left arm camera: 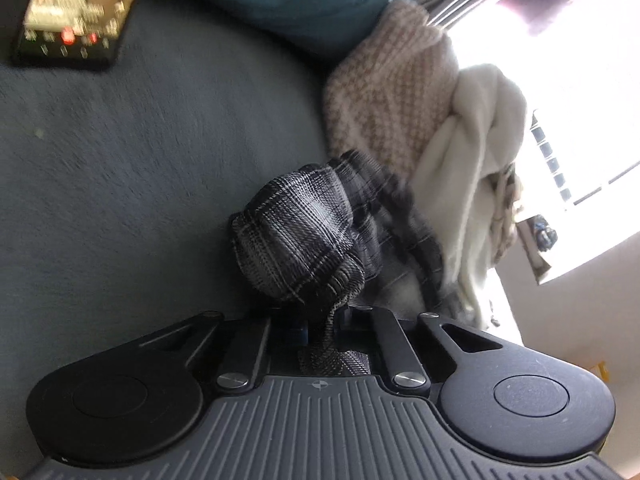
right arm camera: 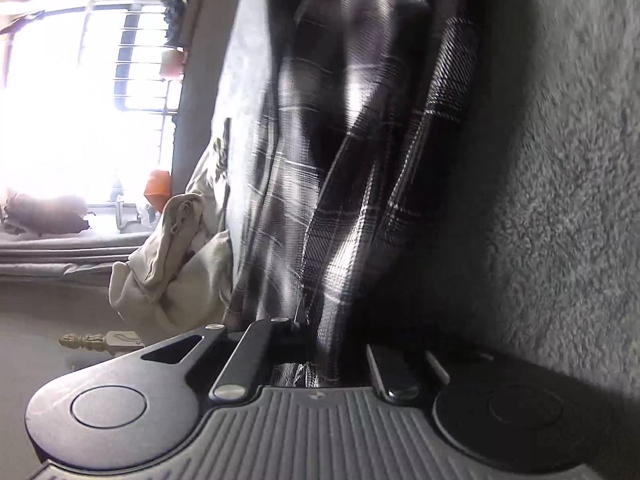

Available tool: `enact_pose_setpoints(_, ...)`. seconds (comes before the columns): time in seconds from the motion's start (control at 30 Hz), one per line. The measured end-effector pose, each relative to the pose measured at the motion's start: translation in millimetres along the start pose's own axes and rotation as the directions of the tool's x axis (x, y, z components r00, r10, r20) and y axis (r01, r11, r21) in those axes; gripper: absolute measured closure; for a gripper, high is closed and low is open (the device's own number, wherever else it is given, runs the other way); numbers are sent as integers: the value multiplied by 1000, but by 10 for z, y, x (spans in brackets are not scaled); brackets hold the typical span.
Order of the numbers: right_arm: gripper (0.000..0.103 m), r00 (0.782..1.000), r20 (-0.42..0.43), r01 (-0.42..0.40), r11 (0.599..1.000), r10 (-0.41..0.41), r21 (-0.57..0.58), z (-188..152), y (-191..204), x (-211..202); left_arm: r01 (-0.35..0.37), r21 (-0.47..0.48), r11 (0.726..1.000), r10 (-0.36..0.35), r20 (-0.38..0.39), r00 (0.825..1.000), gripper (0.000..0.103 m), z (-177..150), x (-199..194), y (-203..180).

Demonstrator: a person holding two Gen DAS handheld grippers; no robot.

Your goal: Fold clothes

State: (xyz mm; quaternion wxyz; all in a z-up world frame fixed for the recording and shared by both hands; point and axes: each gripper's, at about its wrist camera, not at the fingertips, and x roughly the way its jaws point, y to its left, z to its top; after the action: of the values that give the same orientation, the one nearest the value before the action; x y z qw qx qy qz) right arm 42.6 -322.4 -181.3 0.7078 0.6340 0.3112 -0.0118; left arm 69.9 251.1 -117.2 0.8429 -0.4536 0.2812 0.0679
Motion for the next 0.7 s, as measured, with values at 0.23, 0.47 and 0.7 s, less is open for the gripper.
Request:
enact_pose_setpoints(0.23, 98, 1000, -18, -19, 1000, 19, -3, -84, 69, -407, 36, -13, 999, -36, -6, 999, 96, -102, -578, 138)
enact_pose_setpoints(0.47, 98, 991, -128, 36, 999, -36, -2, -282, 49, -845, -18, -7, 1000, 18, -21, 1000, 96, -346, -1226, 491)
enact_pose_setpoints(0.7, 93, 953, -272, 148, 988, -130, 46, -457, -206, -881, -86, -94, 992, 72, -148, 986, 80, -528, -1370, 1153)
